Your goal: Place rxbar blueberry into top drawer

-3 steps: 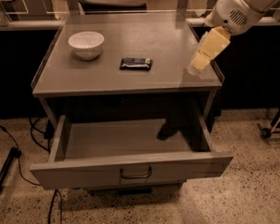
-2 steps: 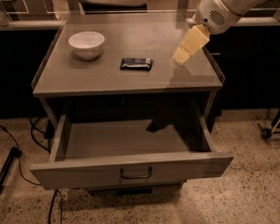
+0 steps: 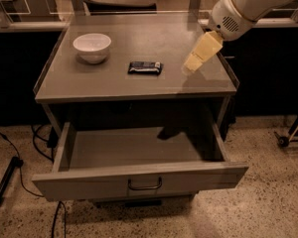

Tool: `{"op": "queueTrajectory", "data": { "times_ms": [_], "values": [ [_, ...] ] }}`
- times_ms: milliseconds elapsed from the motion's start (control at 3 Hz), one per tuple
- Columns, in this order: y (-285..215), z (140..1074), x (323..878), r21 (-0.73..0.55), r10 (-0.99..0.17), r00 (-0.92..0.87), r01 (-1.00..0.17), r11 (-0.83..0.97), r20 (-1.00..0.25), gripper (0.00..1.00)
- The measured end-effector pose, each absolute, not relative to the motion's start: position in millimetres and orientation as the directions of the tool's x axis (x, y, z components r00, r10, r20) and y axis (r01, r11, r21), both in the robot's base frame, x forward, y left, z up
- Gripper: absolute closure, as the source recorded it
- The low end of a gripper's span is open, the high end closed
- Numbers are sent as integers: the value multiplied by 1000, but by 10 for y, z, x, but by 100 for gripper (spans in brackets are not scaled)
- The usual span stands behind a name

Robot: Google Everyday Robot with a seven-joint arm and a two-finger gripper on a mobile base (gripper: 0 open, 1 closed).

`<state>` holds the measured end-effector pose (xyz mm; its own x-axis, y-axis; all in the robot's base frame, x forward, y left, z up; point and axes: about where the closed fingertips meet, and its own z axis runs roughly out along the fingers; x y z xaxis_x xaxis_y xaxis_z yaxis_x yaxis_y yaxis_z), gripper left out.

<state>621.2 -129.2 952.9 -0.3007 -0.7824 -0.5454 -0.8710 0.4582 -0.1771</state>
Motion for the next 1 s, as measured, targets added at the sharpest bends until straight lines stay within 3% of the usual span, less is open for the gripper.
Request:
{"op": "queueTrajectory", "data": {
  "times_ms": [1000],
  "values": [
    [-861,9107,6777,-193,-731,-213,-883,428,-648,0]
  ]
}}
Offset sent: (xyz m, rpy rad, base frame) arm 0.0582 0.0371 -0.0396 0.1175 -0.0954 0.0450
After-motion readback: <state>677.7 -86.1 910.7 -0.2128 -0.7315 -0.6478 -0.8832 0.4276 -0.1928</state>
